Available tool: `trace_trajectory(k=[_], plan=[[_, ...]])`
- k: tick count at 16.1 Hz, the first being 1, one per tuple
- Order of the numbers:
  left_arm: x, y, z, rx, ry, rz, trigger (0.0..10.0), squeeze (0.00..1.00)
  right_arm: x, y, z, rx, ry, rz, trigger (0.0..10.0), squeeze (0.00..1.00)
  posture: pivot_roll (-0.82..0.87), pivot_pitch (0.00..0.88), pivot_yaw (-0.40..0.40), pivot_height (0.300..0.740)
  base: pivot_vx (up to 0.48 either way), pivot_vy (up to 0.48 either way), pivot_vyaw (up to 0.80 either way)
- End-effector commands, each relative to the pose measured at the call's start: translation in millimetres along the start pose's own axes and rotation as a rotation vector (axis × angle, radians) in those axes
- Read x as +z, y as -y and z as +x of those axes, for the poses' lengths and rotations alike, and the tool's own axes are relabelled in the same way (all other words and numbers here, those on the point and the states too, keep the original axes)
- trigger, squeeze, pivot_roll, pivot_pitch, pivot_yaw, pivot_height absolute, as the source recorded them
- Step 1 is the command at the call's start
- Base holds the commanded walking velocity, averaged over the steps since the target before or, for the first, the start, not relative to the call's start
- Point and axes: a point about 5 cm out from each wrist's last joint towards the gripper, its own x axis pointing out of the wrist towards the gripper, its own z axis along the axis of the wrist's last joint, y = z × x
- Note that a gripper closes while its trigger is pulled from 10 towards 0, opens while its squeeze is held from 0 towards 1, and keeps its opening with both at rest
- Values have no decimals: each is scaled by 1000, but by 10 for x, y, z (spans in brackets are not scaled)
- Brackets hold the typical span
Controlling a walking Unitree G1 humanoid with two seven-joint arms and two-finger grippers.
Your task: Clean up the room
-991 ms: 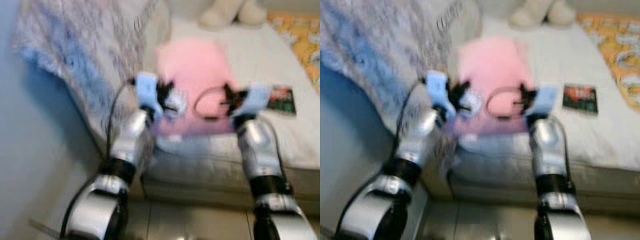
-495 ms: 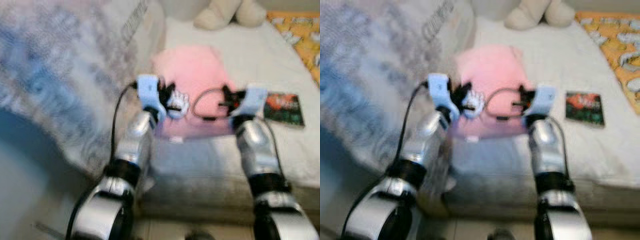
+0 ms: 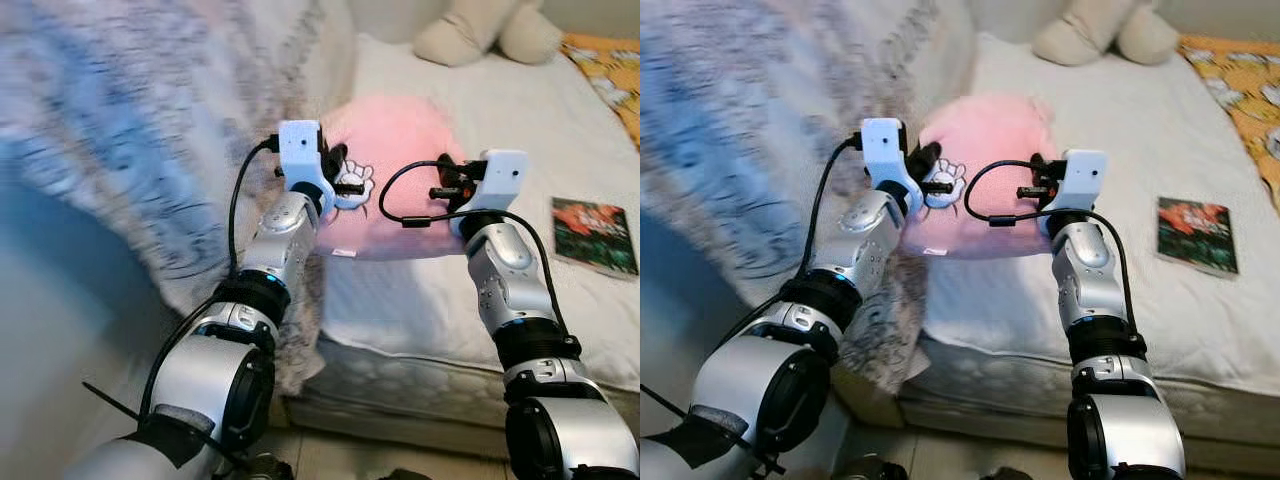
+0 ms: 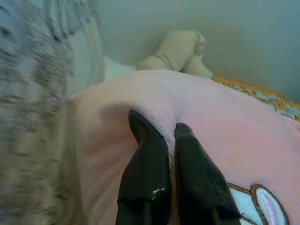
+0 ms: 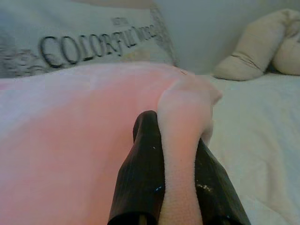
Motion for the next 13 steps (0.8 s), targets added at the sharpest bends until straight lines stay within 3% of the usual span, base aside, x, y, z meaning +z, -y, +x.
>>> trace_trajectory(k=[1, 7, 9, 13], plan=[[170, 78, 60, -36, 61, 44, 10000, 0, 25, 14, -16, -8, 22, -1, 10000, 0, -120, 0, 32, 740, 480, 0, 0], [139, 100, 78, -31, 49, 15, 10000, 0, -16, 17, -43, -7, 15, -5, 10000, 0, -118, 0, 35, 740, 480, 0, 0], [120, 106, 89, -18, 32, 42, 10000, 0, -19, 29, -40, -12, 13, -5, 10000, 0, -114, 0, 38, 740, 480, 0, 0], [186, 118, 129, 5, 34, 53, 10000, 0, -51, 6, -8, 7, -15, -15, 10000, 0, -112, 43, 41, 740, 0, 0, 0]])
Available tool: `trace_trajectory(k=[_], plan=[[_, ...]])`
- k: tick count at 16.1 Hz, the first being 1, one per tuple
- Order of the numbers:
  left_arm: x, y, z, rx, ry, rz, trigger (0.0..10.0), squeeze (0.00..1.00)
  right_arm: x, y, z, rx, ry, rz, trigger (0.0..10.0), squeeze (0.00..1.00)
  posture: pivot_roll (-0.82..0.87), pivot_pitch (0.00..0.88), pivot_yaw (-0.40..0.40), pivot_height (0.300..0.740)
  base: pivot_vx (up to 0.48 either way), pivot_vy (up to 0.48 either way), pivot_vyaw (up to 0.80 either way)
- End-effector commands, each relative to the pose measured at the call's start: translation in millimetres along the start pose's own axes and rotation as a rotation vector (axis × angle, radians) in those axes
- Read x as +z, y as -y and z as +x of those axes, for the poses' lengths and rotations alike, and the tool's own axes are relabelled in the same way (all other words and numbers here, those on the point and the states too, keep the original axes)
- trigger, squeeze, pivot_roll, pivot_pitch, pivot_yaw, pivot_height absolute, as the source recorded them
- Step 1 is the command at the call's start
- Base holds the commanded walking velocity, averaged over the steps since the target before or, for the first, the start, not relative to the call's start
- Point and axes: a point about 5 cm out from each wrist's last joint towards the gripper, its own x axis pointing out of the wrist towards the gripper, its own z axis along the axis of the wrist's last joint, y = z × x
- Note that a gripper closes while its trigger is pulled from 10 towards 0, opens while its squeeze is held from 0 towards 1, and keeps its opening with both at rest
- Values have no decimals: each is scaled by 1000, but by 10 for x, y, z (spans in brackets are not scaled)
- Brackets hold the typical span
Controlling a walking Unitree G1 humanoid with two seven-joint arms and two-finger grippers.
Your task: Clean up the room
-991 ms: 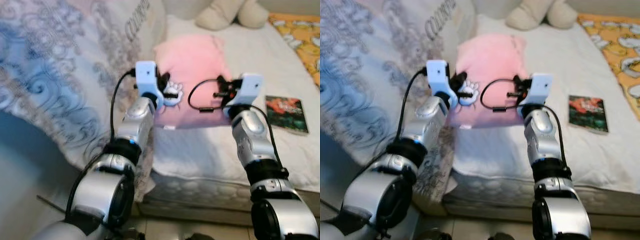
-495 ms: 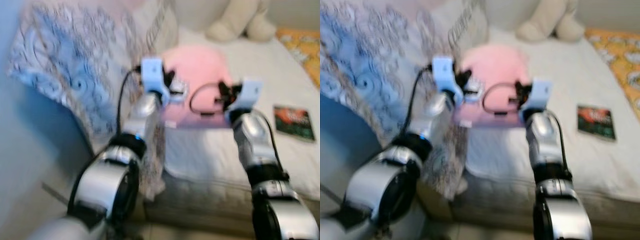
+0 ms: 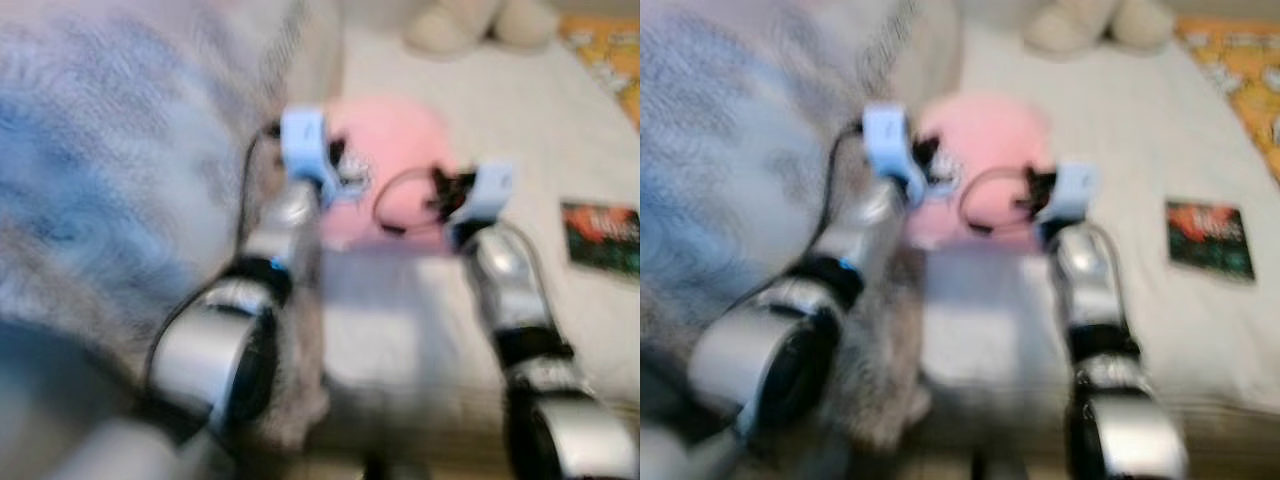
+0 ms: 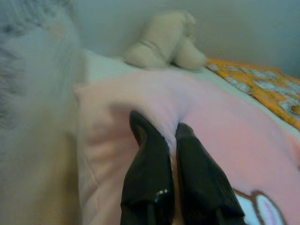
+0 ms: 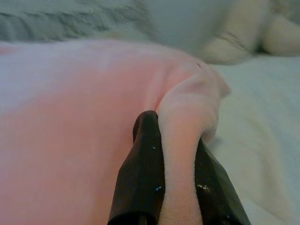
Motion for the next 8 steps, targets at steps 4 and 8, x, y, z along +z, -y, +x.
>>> trace_trajectory(k=[4, 8], plan=[[105, -153, 17, 98, 20, 72, 10000, 0, -203, -106, 44, 85, -130, 39, 10000, 0, -134, 195, 42, 740, 0, 0, 0], [-190, -96, -59, 189, -44, -85, 10000, 0, -223, -18, 66, 168, -218, -98, 10000, 0, -136, 261, 25, 740, 0, 0, 0]])
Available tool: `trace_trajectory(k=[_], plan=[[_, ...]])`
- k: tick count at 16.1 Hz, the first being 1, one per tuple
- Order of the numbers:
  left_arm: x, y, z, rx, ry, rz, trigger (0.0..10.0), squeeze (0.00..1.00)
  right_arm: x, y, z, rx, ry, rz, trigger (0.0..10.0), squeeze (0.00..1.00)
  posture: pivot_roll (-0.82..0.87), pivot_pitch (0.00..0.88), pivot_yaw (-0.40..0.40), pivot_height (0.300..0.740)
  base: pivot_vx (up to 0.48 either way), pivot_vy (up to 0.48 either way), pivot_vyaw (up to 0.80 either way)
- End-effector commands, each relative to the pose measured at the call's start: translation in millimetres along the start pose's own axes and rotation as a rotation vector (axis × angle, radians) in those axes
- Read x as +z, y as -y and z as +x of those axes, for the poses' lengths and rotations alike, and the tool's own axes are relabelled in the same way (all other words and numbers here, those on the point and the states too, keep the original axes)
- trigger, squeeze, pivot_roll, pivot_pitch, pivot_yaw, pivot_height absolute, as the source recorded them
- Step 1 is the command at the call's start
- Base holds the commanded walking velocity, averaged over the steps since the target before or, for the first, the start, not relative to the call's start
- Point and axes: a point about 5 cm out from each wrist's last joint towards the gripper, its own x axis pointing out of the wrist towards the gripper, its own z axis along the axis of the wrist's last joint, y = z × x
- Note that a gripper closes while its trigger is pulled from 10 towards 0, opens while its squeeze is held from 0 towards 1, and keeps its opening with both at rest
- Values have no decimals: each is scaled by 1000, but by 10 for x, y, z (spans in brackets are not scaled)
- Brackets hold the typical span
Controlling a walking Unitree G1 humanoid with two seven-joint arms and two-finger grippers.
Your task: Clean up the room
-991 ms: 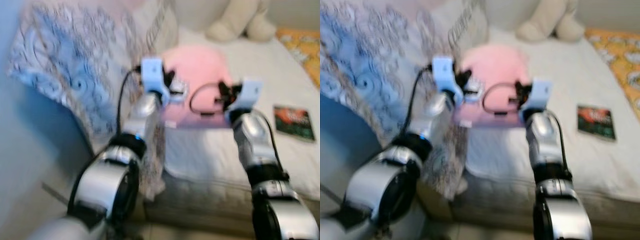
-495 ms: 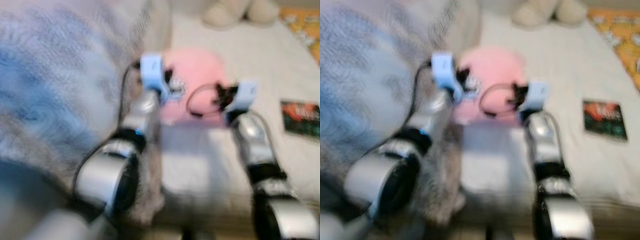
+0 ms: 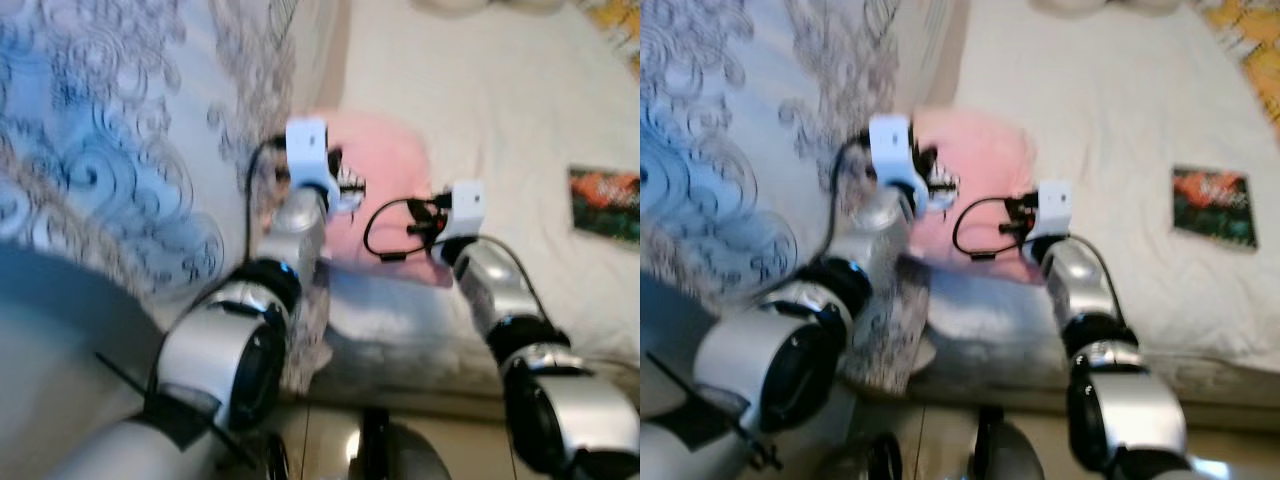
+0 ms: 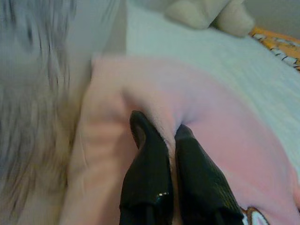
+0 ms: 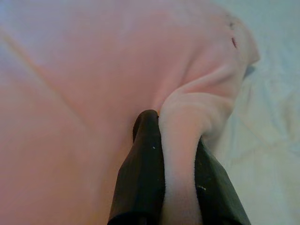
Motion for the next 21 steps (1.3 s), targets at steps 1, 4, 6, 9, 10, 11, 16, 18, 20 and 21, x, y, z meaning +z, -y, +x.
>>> trace_trajectory(k=[1, 4, 6, 9, 10, 11, 16, 18, 20, 21], plan=[[-75, 39, -24, 28, -8, -76, 10000, 0, 105, 100, 2, 1, -5, -69, 10000, 0, -139, 266, 20, 740, 0, 0, 0], [-327, 123, -104, 79, -81, -294, 10000, 0, 372, 300, -1, -33, 23, -147, 10000, 0, -146, 268, 7, 740, 0, 0, 0], [-367, 171, -122, 79, -89, -344, 10000, 0, 567, 361, 13, -52, 67, -197, 10000, 0, -146, 260, -1, 740, 0, 0, 0], [-243, 92, -84, 58, -35, -165, 10000, 0, 591, 324, 48, -56, 61, -214, 10000, 0, -145, 245, -4, 740, 0, 0, 0], [-209, 20, -69, 62, -34, -111, 10000, 0, 499, 295, 50, -59, 36, -217, 10000, 0, -140, 241, -3, 740, 0, 0, 0], [-194, -14, -61, 56, -38, -84, 10000, 0, 429, 278, 47, -63, 16, -214, 10000, 0, -138, 238, -3, 740, 0, 0, 0], [-90, -115, -31, 0, -17, 42, 10000, 0, 165, 122, 56, -43, -29, -117, 10000, 0, -140, 216, 0, 740, 0, 0, 0], [6, -66, -2, -24, 10, 69, 10000, 0, 131, 129, 47, -55, -34, -81, 10000, 0, -142, 207, 0, 740, 0, 0, 0], [38, -22, 7, -54, 19, 85, 10000, 0, 111, 111, 51, -52, -38, -53, 10000, 0, -143, 204, 1, 740, 0, 0, 0], [52, -18, 12, -65, 18, 86, 10000, 0, 92, 82, 57, -45, -40, -36, 10000, 0, -144, 196, 5, 740, 0, 0, 0]])
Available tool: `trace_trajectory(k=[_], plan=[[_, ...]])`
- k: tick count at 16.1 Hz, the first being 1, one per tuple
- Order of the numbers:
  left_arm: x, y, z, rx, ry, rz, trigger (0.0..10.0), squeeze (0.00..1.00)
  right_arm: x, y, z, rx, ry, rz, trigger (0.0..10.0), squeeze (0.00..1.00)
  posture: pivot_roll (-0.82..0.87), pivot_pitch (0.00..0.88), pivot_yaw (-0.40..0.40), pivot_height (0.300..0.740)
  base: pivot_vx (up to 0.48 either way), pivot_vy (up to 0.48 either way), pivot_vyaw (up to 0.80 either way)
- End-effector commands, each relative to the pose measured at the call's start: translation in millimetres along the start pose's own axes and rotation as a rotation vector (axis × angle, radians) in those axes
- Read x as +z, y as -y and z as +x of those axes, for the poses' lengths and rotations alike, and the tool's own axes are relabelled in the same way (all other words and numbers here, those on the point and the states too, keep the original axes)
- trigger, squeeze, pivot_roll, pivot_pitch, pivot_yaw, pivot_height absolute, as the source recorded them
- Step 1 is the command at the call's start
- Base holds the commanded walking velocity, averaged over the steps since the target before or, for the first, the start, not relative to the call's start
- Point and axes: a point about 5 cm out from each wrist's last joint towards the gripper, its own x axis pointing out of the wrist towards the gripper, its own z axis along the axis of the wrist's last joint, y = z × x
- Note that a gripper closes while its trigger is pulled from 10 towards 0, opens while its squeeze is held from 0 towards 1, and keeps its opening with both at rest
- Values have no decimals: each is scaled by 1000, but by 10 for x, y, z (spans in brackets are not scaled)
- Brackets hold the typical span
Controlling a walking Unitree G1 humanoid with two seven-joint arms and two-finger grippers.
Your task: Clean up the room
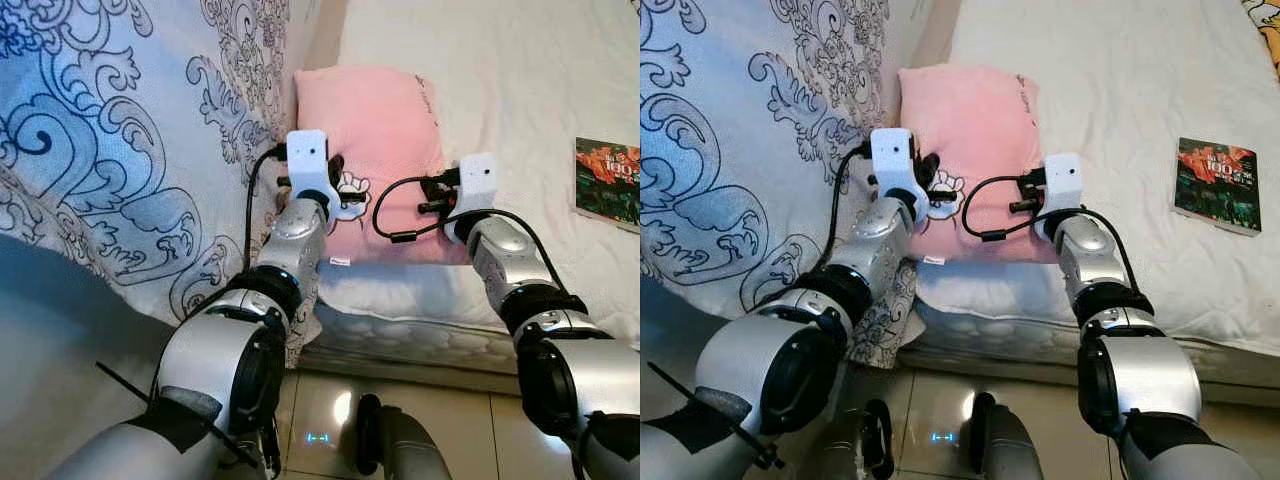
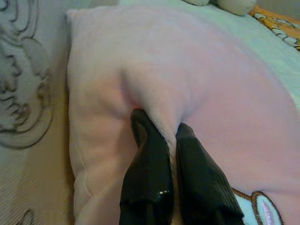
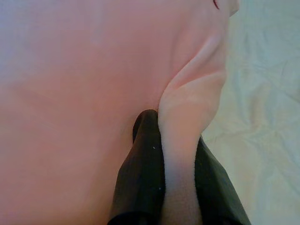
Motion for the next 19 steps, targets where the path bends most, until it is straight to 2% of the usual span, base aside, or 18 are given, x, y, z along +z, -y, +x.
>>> trace_trajectory(k=[1, 2, 3, 4, 7, 9, 11, 12, 14, 15, 18, 19], plan=[[46, 21, 19, -27, -1, 26, 10000, 1000, -180, -24, -39, -3, -58, 63, 10000, 0, -144, 192, 4, 740, 0, 0, 0], [49, 25, 20, -34, 0, 31, 10000, 1000, -181, -22, -38, -8, -57, 84, 10000, 0, -144, 190, 5, 740, 0, 0, 0], [70, 16, 27, -40, -1, 27, 10000, 1000, -174, -30, -31, -10, -52, 118, 10000, 1000, -144, 176, 8, 740, 0, 0, 0], [132, -4, 44, -47, 10, 37, 10000, 1000, -163, -57, -18, -7, -41, 164, 10000, 1000, -142, 154, 11, 740, 0, 0, 0], [210, -40, 59, -68, 26, 93, 10000, 1000, -111, -72, 4, -25, -8, 204, 10000, 1000, -141, 87, 20, 740, 0, 0, 0], [346, -227, 57, -71, 75, 112, 10000, 1000, 65, -58, -5, -71, 140, 167, 10000, 1000, -132, 0, 30, 740, 0, 0, 0], [409, -333, 42, -74, 105, 124, 10000, 1000, 92, -61, -79, -109, 221, 151, 10000, 1000, -128, 0, 32, 740, 0, 0, 0], [467, -429, 8, -77, 157, 108, 10000, 1000, 73, -126, -237, -134, 293, 127, 10000, 1000, -125, 0, 33, 740, 0, 0, 0], [475, -494, -55, -85, 207, 95, 10000, 1000, -5, -203, -432, -164, 314, 117, 10000, 1000, -126, 0, 34, 740, 0, 0, 0], [400, -517, -139, -83, 230, 102, 10000, 1000, -86, -212, -580, -207, 310, 100, 10000, 1000, -123, 0, 33, 740, 0, 0, 0], [184, -470, -410, -106, 255, 135, 10000, 1000, -226, -134, -865, -300, 315, 57, 10000, 1000, -109, 0, 20, 740, 0, 0, 0], [44, -510, -624, -100, 249, 177, 10000, 1000, -277, 3, -1046, -373, 328, 47, 10000, 1000, -100, 0, 14, 740, 0, 0, 0]])
